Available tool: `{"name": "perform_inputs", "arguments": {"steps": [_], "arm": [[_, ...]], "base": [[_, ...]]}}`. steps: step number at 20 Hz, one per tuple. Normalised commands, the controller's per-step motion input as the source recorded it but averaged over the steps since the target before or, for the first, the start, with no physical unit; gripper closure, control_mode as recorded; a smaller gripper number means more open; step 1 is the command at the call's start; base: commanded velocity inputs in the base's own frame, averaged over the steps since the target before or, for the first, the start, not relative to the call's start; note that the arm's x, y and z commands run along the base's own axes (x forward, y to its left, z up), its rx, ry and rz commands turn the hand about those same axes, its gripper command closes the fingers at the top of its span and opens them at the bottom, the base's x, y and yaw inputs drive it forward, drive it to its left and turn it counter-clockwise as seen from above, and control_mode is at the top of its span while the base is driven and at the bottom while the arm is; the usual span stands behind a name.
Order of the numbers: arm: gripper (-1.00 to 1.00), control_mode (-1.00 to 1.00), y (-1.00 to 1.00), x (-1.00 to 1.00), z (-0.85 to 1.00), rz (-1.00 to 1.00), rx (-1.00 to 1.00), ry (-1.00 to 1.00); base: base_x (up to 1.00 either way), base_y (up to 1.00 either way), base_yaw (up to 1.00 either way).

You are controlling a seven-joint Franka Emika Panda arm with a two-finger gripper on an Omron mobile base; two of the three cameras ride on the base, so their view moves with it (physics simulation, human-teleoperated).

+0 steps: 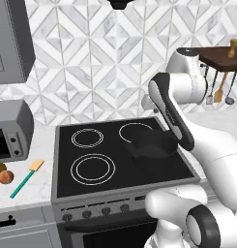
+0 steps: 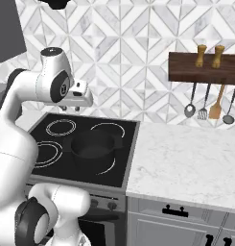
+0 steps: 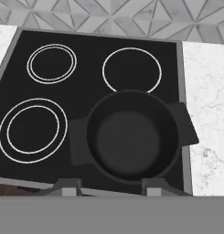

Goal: Put the onion and avocado in the pot. Retrieve the spatula and lightly stir the vegetables in the pot.

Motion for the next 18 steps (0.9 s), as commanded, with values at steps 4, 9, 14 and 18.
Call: {"name": "perform_inputs", "arguments": {"steps": [4, 9, 14, 18], "arm": [[-1.0, 1.0, 0.0, 0.0, 0.0, 0.0, 0.0, 0.0], [-1.0, 1.0, 0.0, 0.0, 0.0, 0.0, 0.0, 0.0], [-1.0, 1.0, 0.0, 0.0, 0.0, 0.0, 0.0, 0.0], [-1.0, 1.0, 0.0, 0.0, 0.0, 0.0, 0.0, 0.0]], "base": [[0.0, 0.28, 0.0], [0.1, 0.79, 0.0], [0.18, 0.85, -0.02], [0.13, 0.73, -0.01]]}}
